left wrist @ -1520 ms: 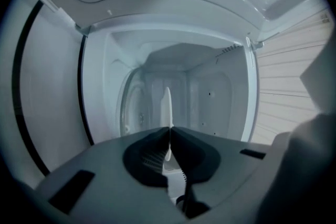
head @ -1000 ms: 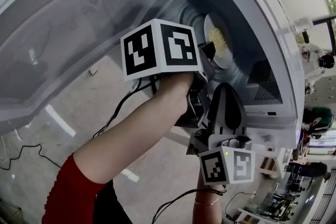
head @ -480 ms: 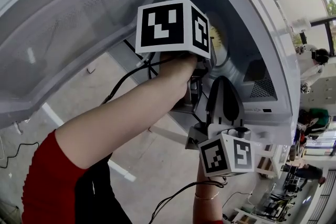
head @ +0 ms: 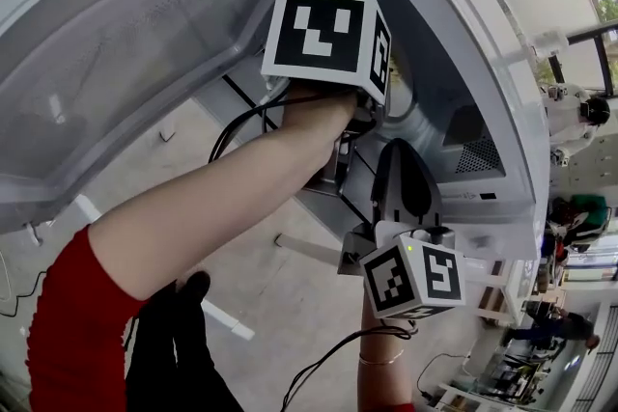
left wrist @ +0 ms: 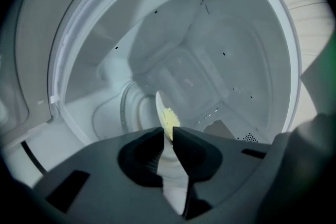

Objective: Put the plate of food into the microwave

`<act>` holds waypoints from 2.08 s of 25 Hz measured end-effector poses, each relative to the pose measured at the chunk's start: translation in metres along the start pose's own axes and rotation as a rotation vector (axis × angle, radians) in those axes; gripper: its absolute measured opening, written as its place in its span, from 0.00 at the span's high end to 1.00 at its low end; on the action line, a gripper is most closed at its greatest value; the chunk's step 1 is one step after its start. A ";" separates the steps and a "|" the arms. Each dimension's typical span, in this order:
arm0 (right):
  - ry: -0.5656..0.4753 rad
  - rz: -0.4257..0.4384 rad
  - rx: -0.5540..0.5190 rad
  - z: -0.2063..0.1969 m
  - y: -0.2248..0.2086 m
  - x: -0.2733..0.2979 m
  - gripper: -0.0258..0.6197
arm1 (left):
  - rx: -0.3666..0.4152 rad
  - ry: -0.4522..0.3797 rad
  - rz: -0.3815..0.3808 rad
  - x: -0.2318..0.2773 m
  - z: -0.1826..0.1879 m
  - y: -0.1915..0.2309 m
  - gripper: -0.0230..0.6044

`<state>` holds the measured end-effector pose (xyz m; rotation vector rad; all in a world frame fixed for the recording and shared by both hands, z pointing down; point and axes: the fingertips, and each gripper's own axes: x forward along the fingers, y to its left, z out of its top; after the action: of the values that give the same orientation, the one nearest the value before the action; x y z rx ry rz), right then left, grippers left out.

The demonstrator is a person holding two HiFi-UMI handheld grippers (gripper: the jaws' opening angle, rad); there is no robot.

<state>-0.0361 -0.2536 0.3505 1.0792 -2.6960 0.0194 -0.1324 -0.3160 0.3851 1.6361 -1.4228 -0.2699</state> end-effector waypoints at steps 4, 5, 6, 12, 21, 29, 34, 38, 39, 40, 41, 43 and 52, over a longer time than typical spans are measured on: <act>0.001 -0.012 0.000 0.004 -0.005 -0.001 0.94 | 0.080 0.032 0.041 0.001 -0.003 0.000 0.88; 0.000 -0.015 -0.001 0.006 -0.006 -0.002 0.94 | 0.098 0.043 0.048 0.001 -0.004 -0.001 0.87; -0.002 -0.017 -0.003 0.007 -0.007 -0.002 0.94 | 0.113 0.053 0.054 0.001 -0.004 -0.001 0.87; 0.001 -0.006 -0.010 0.007 -0.008 -0.002 0.94 | 0.215 0.032 0.086 0.007 0.007 -0.001 0.85; 0.008 -0.003 -0.021 0.002 -0.011 0.001 0.94 | 0.307 0.039 0.138 0.013 0.008 0.006 0.83; 0.019 0.017 -0.038 0.004 -0.007 0.006 0.94 | 0.443 0.038 0.182 0.009 0.009 0.008 0.79; 0.023 0.008 -0.043 0.007 -0.009 0.005 0.94 | 0.514 0.055 0.193 0.008 0.007 0.006 0.76; 0.026 0.011 -0.034 0.009 -0.010 0.006 0.94 | 0.569 0.051 0.195 0.009 0.007 0.001 0.74; 0.026 0.012 -0.031 0.009 -0.010 0.006 0.94 | 0.571 0.050 0.198 0.009 0.007 0.002 0.74; 0.026 0.012 -0.030 0.009 -0.010 0.006 0.94 | 0.568 0.051 0.202 0.009 0.007 0.003 0.74; 0.025 0.011 -0.029 0.008 -0.011 0.007 0.94 | 0.565 0.055 0.207 0.008 0.007 0.004 0.74; 0.025 0.009 -0.027 0.007 -0.012 0.007 0.94 | 0.560 0.055 0.202 0.009 0.006 0.004 0.74; 0.003 -0.004 -0.001 0.007 -0.012 0.004 0.94 | 0.563 -0.051 0.205 -0.017 0.030 0.006 0.95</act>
<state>-0.0318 -0.2657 0.3434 1.0833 -2.6912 0.0183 -0.1616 -0.3154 0.3669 1.9082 -1.7994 0.2322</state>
